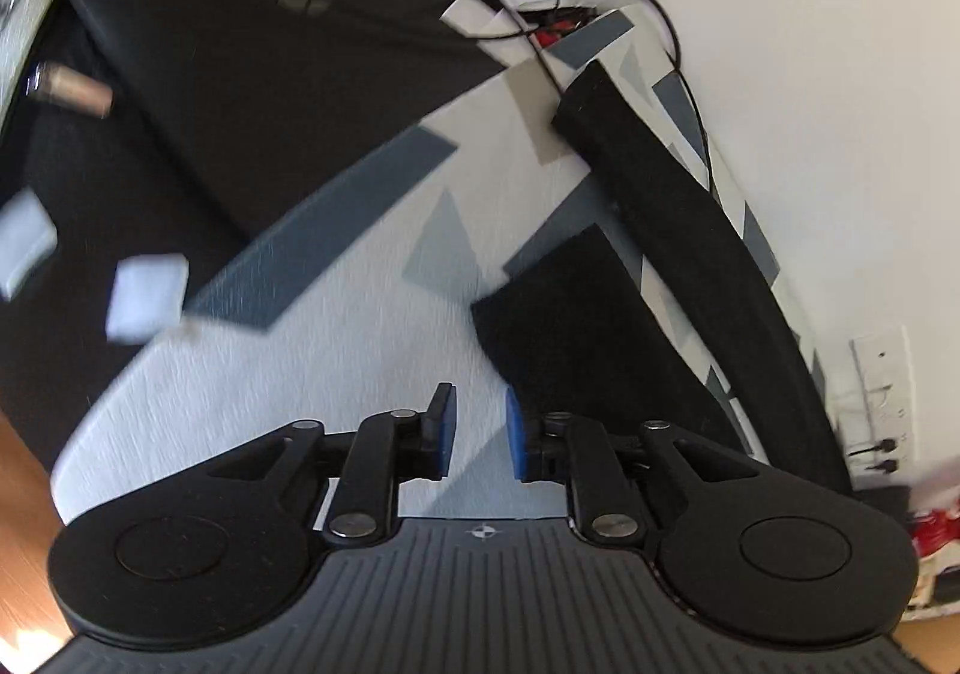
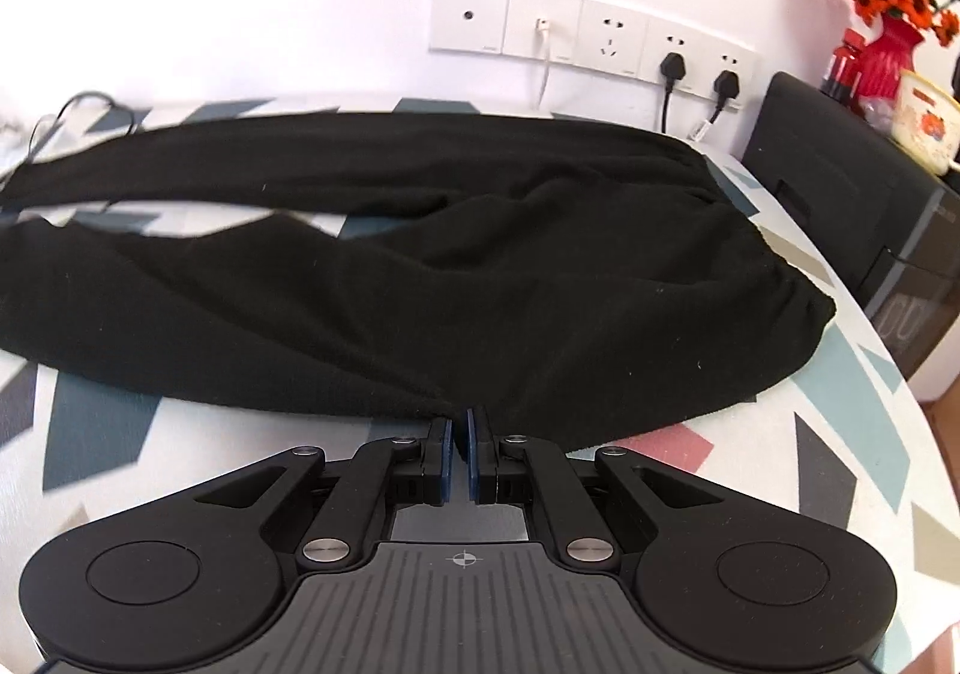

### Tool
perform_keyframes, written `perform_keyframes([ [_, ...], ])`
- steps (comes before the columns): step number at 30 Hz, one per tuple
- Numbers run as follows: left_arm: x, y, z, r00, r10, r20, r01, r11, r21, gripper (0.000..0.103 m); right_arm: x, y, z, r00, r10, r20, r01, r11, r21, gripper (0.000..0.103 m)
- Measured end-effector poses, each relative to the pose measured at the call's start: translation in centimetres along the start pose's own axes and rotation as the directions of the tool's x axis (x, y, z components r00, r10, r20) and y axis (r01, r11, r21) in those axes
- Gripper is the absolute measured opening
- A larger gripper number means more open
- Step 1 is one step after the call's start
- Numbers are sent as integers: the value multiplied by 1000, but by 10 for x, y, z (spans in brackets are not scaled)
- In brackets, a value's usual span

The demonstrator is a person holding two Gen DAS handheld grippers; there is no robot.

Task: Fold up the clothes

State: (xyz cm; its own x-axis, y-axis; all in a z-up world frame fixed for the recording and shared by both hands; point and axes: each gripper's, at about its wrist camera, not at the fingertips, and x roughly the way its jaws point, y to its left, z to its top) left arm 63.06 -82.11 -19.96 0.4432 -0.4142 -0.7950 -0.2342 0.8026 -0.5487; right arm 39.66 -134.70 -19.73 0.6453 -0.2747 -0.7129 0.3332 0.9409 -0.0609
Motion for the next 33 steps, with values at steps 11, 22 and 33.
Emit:
perform_keyframes([
  [11,29,-19,-7,999,-17,45,22,995,-98,62,7,-5,1,1000,-17,-21,17,1000,23,5],
  [22,-24,-50,-8,946,-66,319,58,998,35,2,-4,-6,5,1000,9,29,-10,999,33,5],
  [33,-41,21,-59,943,304,139,-277,944,-181,3,-8,6,0,989,137,-52,-143,981,-134,8],
])
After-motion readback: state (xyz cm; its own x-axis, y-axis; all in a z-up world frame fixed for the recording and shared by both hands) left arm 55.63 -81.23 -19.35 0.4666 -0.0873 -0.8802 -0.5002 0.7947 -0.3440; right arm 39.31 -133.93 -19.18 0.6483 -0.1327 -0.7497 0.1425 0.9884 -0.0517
